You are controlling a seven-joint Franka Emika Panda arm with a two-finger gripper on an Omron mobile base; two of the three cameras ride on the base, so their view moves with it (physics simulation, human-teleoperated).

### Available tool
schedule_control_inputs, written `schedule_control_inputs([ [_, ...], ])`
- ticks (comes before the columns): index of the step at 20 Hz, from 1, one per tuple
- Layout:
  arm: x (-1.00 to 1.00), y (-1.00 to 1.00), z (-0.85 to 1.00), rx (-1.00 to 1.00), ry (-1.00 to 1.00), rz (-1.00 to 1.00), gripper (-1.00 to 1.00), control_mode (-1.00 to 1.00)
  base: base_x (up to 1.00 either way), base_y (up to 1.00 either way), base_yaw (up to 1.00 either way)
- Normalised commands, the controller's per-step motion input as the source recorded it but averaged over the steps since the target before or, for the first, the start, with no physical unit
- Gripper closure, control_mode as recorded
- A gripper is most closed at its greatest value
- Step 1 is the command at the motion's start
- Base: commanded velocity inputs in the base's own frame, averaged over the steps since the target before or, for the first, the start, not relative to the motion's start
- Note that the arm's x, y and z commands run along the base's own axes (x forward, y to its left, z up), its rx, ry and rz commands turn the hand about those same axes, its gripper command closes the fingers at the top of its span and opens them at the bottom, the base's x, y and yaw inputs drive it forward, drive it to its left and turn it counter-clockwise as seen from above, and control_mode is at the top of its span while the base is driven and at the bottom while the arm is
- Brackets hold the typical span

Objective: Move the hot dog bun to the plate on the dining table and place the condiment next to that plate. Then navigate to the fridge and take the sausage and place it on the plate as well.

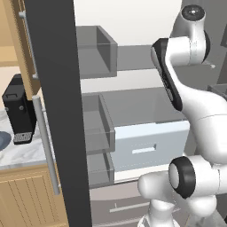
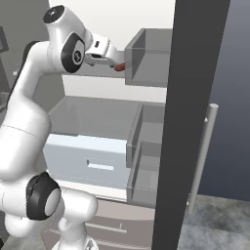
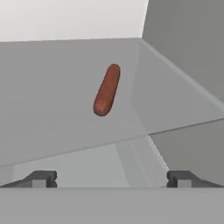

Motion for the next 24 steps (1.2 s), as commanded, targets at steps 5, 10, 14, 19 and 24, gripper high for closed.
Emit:
schedule_control_inputs([
  [5, 0.67, -0.33, 0.00, 0.04, 0.00, -0.08, -1.00, -1.00, 0.00, 0.00, 0.00],
  [10, 0.73, -0.18, -0.05, 0.06, 0.00, -0.07, -1.00, -1.00, 0.00, 0.00, 0.00],
  [14, 0.61, -0.02, -0.24, 0.05, 0.00, -0.06, -1.00, -1.00, 0.00, 0.00, 0.00],
  [19, 0.59, 0.00, -0.30, 0.04, 0.00, -0.06, -1.00, -1.00, 0.00, 0.00, 0.00],
  [24, 0.64, -0.04, -0.22, 0.03, 0.00, -0.07, -1.00, -1.00, 0.00, 0.00, 0.00],
])
